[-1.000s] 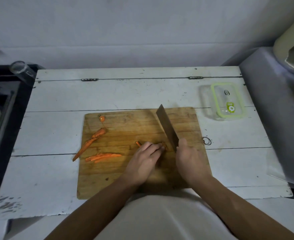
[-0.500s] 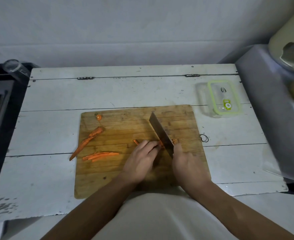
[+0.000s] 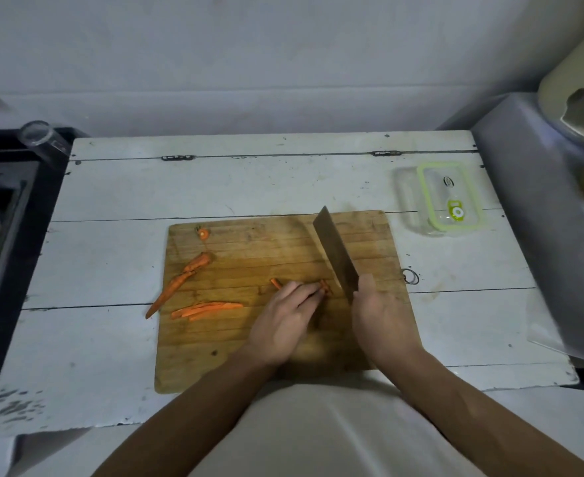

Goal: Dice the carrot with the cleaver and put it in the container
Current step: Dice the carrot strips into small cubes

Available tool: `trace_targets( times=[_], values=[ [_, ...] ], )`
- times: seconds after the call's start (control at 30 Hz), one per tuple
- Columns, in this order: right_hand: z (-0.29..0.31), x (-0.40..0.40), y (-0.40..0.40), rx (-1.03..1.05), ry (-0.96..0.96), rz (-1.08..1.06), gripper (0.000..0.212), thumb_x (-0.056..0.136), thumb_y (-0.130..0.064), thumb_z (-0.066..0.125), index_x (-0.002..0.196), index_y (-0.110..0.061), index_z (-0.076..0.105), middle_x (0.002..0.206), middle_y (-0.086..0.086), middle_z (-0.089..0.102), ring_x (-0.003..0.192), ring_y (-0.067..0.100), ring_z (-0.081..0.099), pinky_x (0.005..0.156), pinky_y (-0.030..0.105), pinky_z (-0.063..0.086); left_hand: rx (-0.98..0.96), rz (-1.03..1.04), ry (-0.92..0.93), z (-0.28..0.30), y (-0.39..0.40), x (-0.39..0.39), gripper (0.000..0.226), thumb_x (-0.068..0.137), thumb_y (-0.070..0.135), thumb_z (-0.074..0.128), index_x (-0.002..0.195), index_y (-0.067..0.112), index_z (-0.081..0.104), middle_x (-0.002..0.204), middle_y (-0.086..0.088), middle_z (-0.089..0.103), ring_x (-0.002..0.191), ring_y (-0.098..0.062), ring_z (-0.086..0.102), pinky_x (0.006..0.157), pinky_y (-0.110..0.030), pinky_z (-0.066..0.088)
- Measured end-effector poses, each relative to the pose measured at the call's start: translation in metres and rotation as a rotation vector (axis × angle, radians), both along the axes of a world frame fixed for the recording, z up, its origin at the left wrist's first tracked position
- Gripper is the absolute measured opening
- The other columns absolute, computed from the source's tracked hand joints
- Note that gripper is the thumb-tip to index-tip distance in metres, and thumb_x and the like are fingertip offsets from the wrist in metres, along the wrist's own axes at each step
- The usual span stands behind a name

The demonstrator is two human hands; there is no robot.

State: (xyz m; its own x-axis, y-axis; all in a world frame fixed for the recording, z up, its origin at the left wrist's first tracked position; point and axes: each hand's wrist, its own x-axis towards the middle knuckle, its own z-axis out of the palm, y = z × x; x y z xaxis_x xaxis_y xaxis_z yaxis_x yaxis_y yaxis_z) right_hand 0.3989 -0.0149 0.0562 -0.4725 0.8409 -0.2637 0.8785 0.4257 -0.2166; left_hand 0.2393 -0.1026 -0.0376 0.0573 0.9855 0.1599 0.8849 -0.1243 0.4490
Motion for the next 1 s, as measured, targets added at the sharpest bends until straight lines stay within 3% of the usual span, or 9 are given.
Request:
trace_targets(
  times=[0.17, 0.3, 0.5, 0.63, 0.87, 1.0],
  values=[
    [0.006, 0.007, -0.015, 0.005, -0.01, 0.058, 0.016, 0.103, -0.017, 0.04, 0.119, -0.02, 0.041, 0.086, 0.009, 0.07, 0.077, 0.034, 0.068, 0.064, 0.039, 0.049, -0.019, 0.035, 0.025, 0.004, -0.002, 0.004, 0.056, 0.083, 0.001, 0.066, 0.139, 0.004, 0.06, 0.136, -0.011, 0.058, 0.121, -0.026, 0.054, 0.101, -0.04, 0.053],
    [0.014, 0.004, -0.023, -0.022, -0.094, 0.084, 0.014, 0.105, -0.017, 0.036, 0.119, -0.02, 0.038, 0.096, 0.009, 0.07, 0.087, 0.031, 0.069, 0.062, 0.036, 0.036, -0.014, 0.029, 0.048, 0.009, -0.002, 0.004, 0.055, 0.082, 0.004, 0.056, 0.137, 0.003, 0.061, 0.131, -0.012, 0.059, 0.116, -0.026, 0.055, 0.097, -0.038, 0.055],
    [0.015, 0.007, -0.027, -0.021, -0.097, 0.089, 0.014, 0.103, -0.012, 0.039, 0.114, -0.02, 0.037, 0.092, 0.008, 0.07, 0.083, 0.032, 0.068, 0.061, 0.035, 0.033, 0.002, 0.04, 0.007, 0.01, -0.001, 0.006, 0.048, 0.085, 0.002, 0.056, 0.132, 0.002, 0.064, 0.126, -0.011, 0.062, 0.113, -0.025, 0.056, 0.094, -0.039, 0.055],
    [0.015, 0.008, -0.029, -0.013, -0.097, 0.105, 0.013, 0.102, -0.011, 0.04, 0.107, -0.022, 0.034, 0.089, 0.006, 0.07, 0.08, 0.031, 0.069, 0.06, 0.035, 0.034, 0.002, 0.032, 0.007, 0.012, 0.0, 0.005, 0.049, 0.086, 0.004, 0.05, 0.133, 0.0, 0.063, 0.124, -0.011, 0.062, 0.111, -0.025, 0.056, 0.092, -0.038, 0.056],
    [0.011, -0.009, -0.024, -0.04, -0.122, 0.108, 0.02, 0.101, -0.006, 0.04, 0.117, -0.018, 0.035, 0.094, 0.007, 0.07, 0.086, 0.03, 0.071, 0.065, 0.037, 0.047, -0.013, 0.061, -0.017, 0.009, 0.002, 0.006, 0.045, 0.1, 0.016, 0.033, 0.125, 0.001, 0.067, 0.116, -0.009, 0.062, 0.106, -0.025, 0.056, 0.086, -0.041, 0.055],
    [0.001, -0.026, -0.01, -0.037, -0.029, 0.081, 0.012, 0.102, -0.01, 0.037, 0.113, -0.017, 0.039, 0.091, 0.01, 0.07, 0.084, 0.035, 0.07, 0.064, 0.041, 0.047, -0.022, 0.045, -0.009, 0.008, 0.001, 0.005, 0.041, 0.101, 0.018, 0.038, 0.126, 0.003, 0.067, 0.111, -0.008, 0.061, 0.102, -0.025, 0.055, 0.087, -0.041, 0.052]
  ],
)
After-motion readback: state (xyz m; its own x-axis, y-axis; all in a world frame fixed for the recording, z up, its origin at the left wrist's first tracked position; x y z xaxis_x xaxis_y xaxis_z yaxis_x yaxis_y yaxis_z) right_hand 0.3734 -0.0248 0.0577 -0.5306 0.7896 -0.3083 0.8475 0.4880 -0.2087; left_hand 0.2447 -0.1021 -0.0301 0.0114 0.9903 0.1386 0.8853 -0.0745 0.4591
